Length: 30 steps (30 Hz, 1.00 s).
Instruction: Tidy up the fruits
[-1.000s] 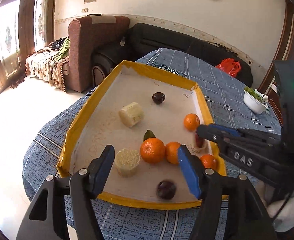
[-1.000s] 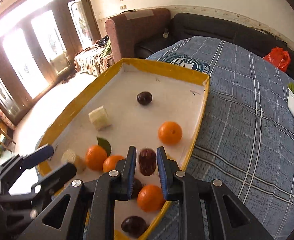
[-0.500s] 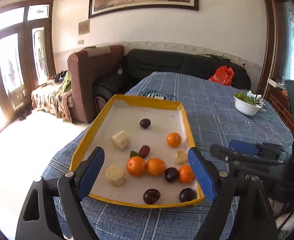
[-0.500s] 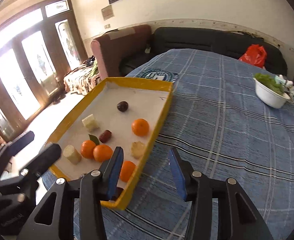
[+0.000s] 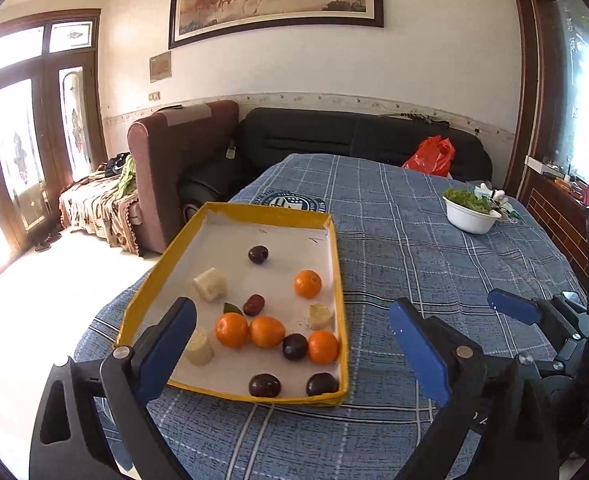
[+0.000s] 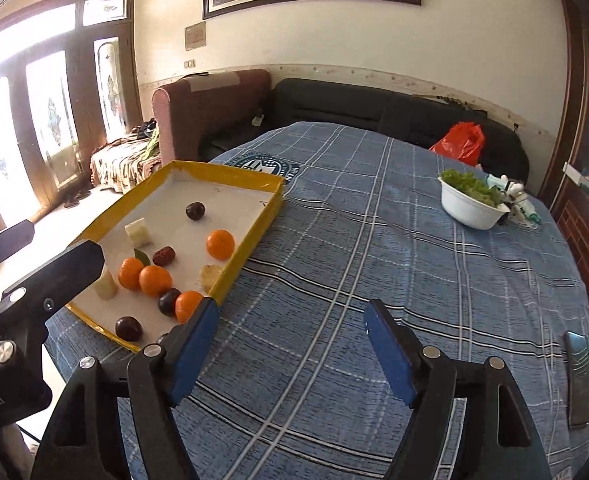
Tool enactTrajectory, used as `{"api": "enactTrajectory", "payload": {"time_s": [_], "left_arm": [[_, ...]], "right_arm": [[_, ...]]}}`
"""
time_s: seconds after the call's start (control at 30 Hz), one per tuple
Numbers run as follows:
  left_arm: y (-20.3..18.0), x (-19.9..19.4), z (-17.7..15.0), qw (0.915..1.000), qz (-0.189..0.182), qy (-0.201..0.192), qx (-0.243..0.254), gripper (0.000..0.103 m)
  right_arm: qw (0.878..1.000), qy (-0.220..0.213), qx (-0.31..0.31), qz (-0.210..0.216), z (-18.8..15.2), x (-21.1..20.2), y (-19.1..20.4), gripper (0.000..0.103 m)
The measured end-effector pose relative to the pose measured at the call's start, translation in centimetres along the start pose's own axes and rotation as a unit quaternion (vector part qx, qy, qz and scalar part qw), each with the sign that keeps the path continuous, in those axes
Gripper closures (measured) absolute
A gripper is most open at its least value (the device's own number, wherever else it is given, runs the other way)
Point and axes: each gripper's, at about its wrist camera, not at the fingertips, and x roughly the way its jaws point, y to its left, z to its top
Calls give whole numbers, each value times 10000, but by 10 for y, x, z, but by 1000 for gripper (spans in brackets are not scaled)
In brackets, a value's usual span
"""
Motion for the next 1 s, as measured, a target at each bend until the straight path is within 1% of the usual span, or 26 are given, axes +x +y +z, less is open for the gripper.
{"api": "enactTrajectory", "payload": {"time_s": [0.13, 0.3, 0.43, 0.57, 0.63, 0.7, 1.0], "left_arm": [[-7, -1, -2, 10000, -72, 54, 35, 6], [-11, -1, -4, 10000, -51, 45, 56, 6], [-8, -4, -3, 9999, 124, -97, -31, 6], [2, -12, 0, 9977, 450, -418, -272, 5], [10, -15, 2, 9964, 530, -517, -415, 2], [17, -17, 2, 9955, 541, -569, -532, 2], [25, -13, 0, 9959, 537, -463, -567, 1]], "right_arm": [[9999, 34, -3, -111, -3, -2, -4, 21], [9998, 99, 94, -168, -5, -1, -10, 21], [9998, 88, 88, -140, -6, -2, -8, 20], [9999, 86, -7, -69, -8, -2, 1, 20], [9999, 99, -62, -30, -9, -1, 6, 20], [9999, 118, -103, 3, -10, 1, 10, 20], [9995, 237, -218, 47, -15, 7, 22, 19]]}}
